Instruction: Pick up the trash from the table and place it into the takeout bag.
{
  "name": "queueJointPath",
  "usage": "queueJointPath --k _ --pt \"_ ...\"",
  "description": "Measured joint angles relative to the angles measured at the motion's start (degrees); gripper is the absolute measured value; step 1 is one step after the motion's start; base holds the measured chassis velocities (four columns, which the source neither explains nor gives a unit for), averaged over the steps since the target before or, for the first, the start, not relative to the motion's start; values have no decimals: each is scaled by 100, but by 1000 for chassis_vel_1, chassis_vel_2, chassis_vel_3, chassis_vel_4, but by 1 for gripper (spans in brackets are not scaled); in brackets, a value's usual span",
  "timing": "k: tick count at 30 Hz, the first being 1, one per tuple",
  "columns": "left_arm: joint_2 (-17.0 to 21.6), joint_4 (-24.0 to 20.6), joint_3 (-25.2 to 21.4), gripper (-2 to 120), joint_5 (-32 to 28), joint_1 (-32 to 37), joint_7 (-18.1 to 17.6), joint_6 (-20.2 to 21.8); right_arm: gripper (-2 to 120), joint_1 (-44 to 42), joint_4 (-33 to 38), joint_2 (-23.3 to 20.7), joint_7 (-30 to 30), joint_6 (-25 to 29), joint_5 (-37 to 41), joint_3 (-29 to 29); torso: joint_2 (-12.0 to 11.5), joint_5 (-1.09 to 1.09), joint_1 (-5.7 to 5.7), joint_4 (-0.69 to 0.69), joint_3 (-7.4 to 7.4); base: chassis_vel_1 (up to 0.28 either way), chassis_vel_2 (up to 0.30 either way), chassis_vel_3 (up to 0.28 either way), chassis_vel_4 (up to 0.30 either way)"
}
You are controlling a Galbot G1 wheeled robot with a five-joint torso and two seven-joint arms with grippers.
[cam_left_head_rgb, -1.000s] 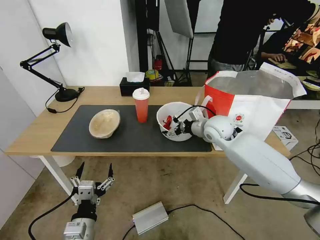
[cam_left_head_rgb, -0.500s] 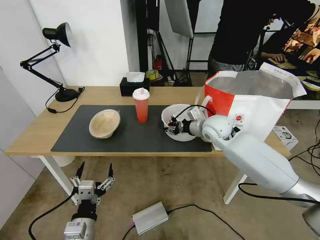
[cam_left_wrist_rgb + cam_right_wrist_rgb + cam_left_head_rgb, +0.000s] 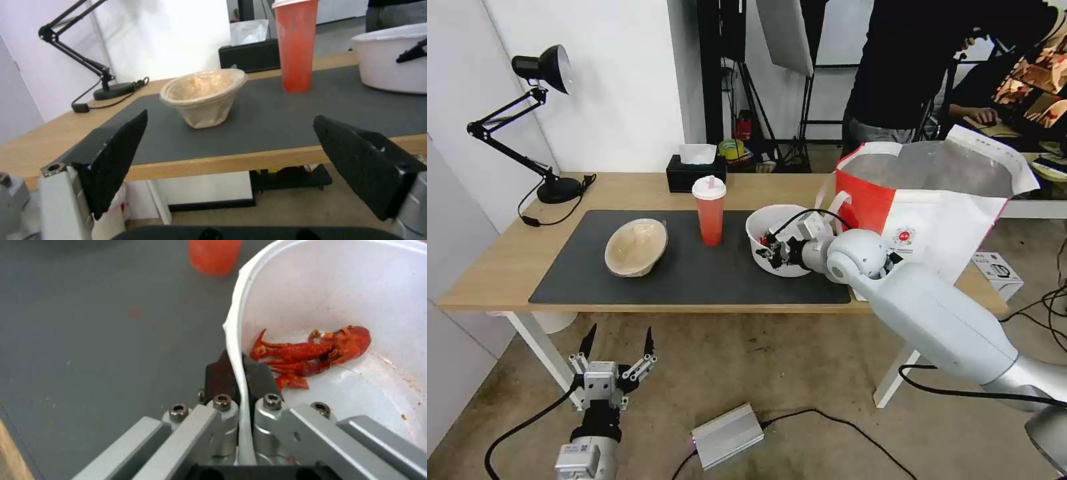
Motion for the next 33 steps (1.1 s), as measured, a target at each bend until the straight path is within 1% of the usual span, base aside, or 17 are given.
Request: queueJointPath --k 6,15,24,33 --pt "-1 2 5 100 2 3 -1 -6 0 10 20 19 36 1 41 -14 0 0 0 0 0 0 0 0 0" --pt "-1 -2 -16 100 5 17 -5 -26 0 61 206 102 249 2 236 -80 0 0 0 0 0 0 0 0 0" --pt "0 -22 -37 100 1 17 -9 -27 0 248 469 138 436 2 402 -378 0 0 0 0 0 0 0 0 0" --pt "-1 -23 -38 100 -2 17 -11 -23 0 422 652 149 535 1 514 -531 0 0 0 0 0 0 0 0 0"
